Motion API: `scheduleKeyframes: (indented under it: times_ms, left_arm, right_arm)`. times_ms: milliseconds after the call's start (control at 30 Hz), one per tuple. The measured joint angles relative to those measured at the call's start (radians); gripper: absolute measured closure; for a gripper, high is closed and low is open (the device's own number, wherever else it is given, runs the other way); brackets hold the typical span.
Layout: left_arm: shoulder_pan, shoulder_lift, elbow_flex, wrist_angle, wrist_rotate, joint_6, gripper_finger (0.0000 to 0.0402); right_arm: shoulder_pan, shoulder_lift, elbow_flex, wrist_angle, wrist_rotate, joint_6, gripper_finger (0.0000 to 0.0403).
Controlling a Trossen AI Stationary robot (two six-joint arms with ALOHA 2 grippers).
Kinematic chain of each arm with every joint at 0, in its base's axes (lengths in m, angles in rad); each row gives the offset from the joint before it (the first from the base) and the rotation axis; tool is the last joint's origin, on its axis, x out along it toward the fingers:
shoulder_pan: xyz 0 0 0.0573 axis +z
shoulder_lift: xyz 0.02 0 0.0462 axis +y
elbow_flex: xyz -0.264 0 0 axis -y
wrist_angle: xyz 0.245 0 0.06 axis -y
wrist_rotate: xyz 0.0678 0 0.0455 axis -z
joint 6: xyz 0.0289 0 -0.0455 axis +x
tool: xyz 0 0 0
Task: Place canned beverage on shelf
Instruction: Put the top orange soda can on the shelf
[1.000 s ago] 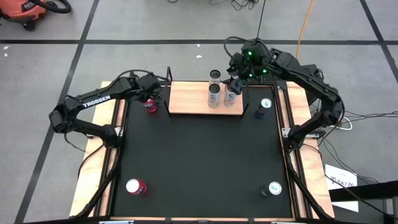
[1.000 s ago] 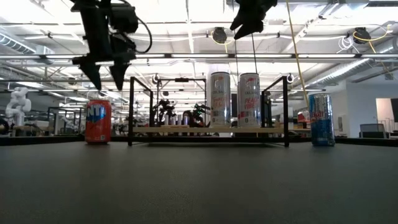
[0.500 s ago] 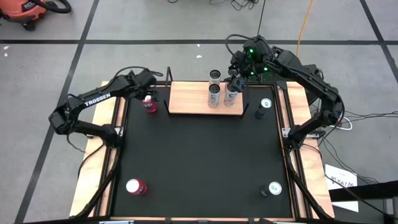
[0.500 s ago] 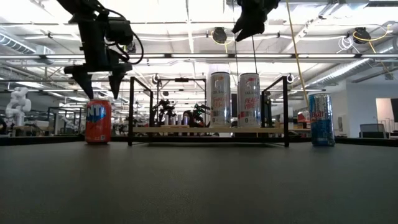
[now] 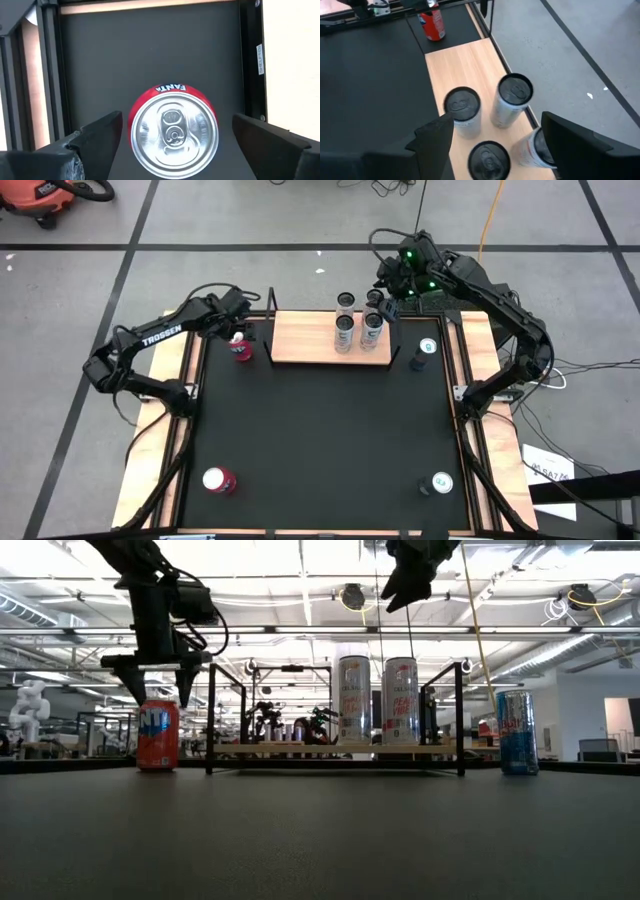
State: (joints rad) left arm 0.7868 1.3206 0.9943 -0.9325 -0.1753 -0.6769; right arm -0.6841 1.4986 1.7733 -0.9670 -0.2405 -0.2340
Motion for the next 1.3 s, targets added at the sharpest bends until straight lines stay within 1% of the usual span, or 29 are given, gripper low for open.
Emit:
scheduleKeyframes:
  times_ms: [233,333,467,600,767,900,1033,1200,1300]
  left_arm:
    - [0.012,0.034,0.000,0.000,-0.004,-0.018,0.0030]
    - [0.013,0.047,-0.015,0.001,0.002,-0.023,0.0047]
    - [0.014,0.048,-0.055,0.021,0.025,-0.058,0.0081]
    - [0.014,0.041,-0.061,0.023,0.026,-0.074,0.0111]
    - [0.015,0.027,-0.050,0.009,0.033,-0.096,0.0122]
    - [0.014,-0.003,0.011,-0.052,0.030,-0.095,0.0122]
    - [0.000,-0.040,0.112,-0.123,-0.001,-0.078,0.0118]
    - [-0.036,-0.062,0.296,-0.105,-0.080,0.026,0.0118]
    - [-0.059,-0.063,0.394,-0.009,-0.107,0.118,0.0117]
  right_arm:
    - [-0.038,0.000,0.000,0.004,-0.001,-0.036,0.0112]
    - [-0.054,0.000,0.000,0.005,-0.001,-0.044,0.0112]
    - [-0.075,0.000,0.000,0.012,-0.002,-0.048,0.0112]
    - [-0.092,0.000,0.000,0.022,-0.005,-0.044,0.0112]
    - [-0.103,0.000,0.000,0.034,-0.069,-0.024,0.0112]
    - [-0.103,0.000,0.000,0.033,-0.079,-0.020,0.0112]
    - [-0.103,0.000,0.000,0.028,-0.079,-0.013,0.0112]
    - [-0.102,0.000,0.000,0.028,-0.079,0.009,0.0112]
    - [-0.101,0.000,0.000,0.027,-0.079,0.017,0.0112]
